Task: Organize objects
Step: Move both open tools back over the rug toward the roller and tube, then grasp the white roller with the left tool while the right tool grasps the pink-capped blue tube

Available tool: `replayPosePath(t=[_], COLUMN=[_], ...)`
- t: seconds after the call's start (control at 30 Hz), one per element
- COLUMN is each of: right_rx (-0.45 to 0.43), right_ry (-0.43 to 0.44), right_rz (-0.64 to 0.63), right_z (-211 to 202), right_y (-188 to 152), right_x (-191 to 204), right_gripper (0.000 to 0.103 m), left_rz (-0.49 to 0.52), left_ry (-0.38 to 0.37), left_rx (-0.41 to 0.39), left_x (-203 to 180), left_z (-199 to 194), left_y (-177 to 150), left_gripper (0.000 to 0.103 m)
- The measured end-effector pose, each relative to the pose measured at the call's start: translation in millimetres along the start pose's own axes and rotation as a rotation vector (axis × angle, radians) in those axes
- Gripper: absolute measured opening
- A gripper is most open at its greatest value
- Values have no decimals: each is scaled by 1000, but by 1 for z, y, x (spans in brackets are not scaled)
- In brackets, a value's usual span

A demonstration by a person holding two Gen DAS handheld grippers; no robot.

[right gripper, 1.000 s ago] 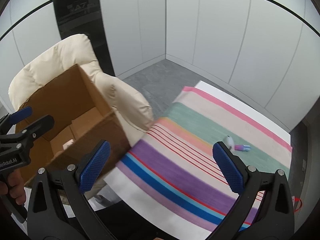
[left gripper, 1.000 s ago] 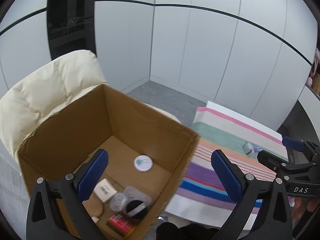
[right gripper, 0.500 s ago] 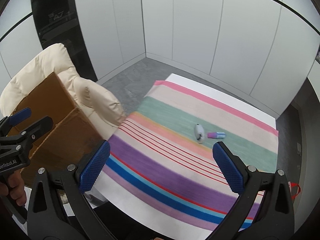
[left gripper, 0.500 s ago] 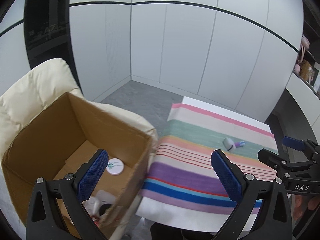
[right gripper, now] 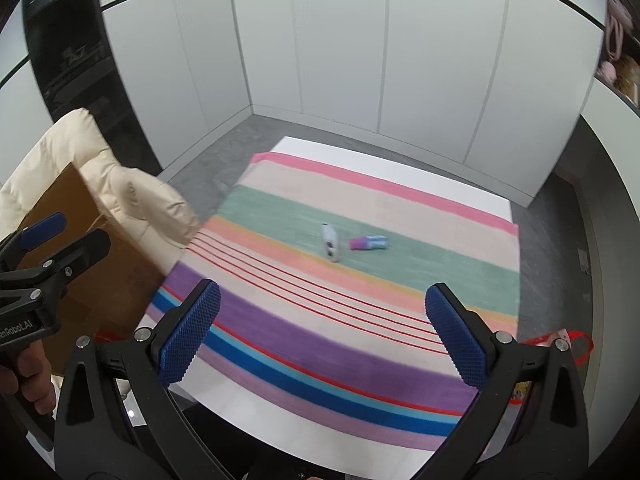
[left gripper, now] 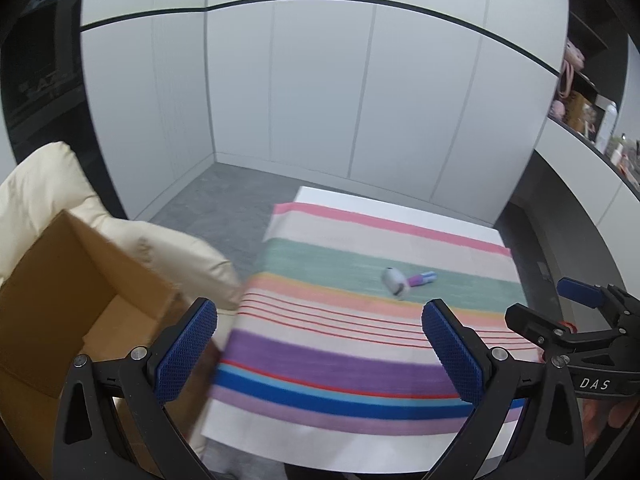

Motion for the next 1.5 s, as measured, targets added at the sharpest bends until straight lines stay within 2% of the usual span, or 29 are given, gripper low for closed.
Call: replayPosePath(t=[0.3,0.47,0.63,0.93,1.07,1.23,1.27,1.4,1.5], right_rx=[23,30,54,125,162,165,167,179,208], right_ry=[-51,-61,-98,-113,-29,-37,-31,-25,-15], right_rz=[71,113,96,29,116,109,112,121,130], right_z=[-9,-10,1,62,96,125,132,159,183], right_y=[-26,-37,-47,-60,-67,-65,-65,-68,-73], right_x=[-53,-74,-82,-92,-99,-106,-107,-114,-117], right_gripper=[103,103,103,103,103,103,103,103,100], left_rz=[49,49,59,57,69,76,77,76,68], left_ry=[-53,-49,-26,30,21,30,34,32,34], left_rx=[47,79,110,194,223,263,266,292,319], left_x=[-53,-65,-75,-83,-95,-105,-106,-107,-104], left_z=[14,19,35,100,136,185,193,229,251], left_y=[-10,-20,-31,-47,-49,-55,-55,-62,-69], left_gripper=[103,103,103,103,102,100,98,81,78])
Point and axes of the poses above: each gripper's, at about its wrist camera, not at the fingertips, and z roughly the way its jaws point, x to its left, y to its top, the point moved 9 cm from there along z, roughly the way its jaws point, and after that the axes turned 11 degrees about -z, right-handed, at the moved point
